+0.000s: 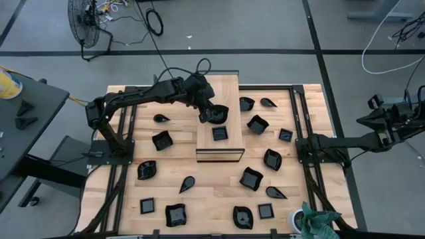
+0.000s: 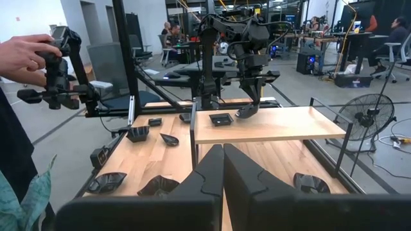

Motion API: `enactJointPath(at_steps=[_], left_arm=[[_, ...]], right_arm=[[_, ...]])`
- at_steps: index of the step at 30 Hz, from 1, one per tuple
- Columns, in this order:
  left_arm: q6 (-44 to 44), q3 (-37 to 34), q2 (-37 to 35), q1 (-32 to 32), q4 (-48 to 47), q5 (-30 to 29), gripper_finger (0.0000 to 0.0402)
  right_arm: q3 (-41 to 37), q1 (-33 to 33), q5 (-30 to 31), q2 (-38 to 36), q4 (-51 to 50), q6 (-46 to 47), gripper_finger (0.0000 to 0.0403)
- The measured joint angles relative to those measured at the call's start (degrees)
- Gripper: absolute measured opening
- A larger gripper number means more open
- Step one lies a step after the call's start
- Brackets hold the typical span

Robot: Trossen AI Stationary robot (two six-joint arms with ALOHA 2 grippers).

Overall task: Pick & Place Mini shaped plates
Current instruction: Put the leaf-shaped plate on the shelf

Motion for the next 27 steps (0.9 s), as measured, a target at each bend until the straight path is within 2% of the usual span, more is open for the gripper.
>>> enactJointPath(at_steps=[10, 27], left_arm=[[-0.02, 0.00, 0.00, -0.16, 0.00, -0.37, 0.0022], [-0.07, 0.00, 0.00, -0.18, 0.02, 0.42, 0.0025]], right_arm=[[0.00, 0.00, 0.00, 0.00, 0.00, 0.00, 0.0010], [0.00, 0.00, 0.00, 0.00, 0.00, 0.00, 0.0010]])
